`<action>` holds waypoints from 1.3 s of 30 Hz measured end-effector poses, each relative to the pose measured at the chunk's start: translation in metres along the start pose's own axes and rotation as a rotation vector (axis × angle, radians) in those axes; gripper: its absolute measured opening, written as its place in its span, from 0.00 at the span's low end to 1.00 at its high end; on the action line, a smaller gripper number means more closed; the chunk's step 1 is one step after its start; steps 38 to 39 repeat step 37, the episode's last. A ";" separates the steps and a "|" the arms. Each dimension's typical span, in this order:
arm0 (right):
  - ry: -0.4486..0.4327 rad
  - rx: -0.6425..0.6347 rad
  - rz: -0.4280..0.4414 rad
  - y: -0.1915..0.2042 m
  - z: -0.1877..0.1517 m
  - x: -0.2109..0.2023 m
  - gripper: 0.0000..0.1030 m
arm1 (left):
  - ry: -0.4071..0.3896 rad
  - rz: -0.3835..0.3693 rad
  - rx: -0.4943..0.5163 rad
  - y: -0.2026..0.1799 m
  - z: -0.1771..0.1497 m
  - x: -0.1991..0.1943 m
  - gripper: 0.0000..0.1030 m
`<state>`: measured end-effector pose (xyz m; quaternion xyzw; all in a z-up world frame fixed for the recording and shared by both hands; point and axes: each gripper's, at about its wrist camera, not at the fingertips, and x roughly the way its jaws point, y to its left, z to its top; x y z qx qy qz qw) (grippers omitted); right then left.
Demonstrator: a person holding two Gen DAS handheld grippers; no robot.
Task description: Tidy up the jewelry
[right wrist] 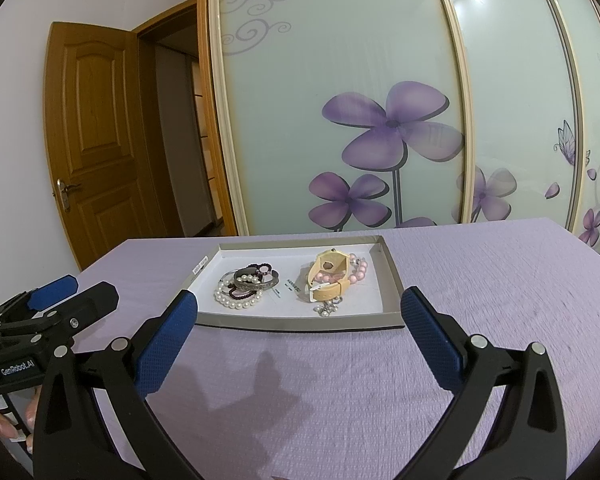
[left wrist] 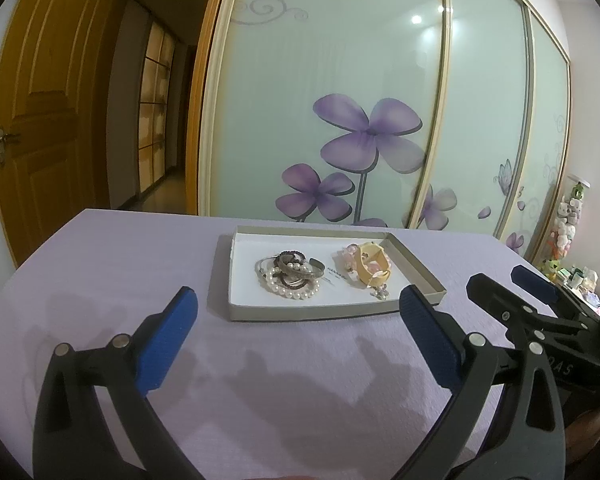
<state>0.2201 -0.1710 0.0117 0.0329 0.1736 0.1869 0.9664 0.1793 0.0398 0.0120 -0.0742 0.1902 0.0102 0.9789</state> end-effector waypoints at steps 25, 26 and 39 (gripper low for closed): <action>0.003 0.001 0.001 0.000 -0.001 0.000 0.99 | 0.005 -0.003 0.004 -0.002 -0.005 0.003 0.98; 0.004 0.001 0.001 0.000 -0.001 0.000 0.99 | 0.004 -0.002 0.006 -0.003 -0.006 0.004 0.98; 0.003 0.002 0.001 0.001 -0.006 -0.003 0.99 | 0.010 -0.001 -0.002 -0.002 -0.009 0.001 0.98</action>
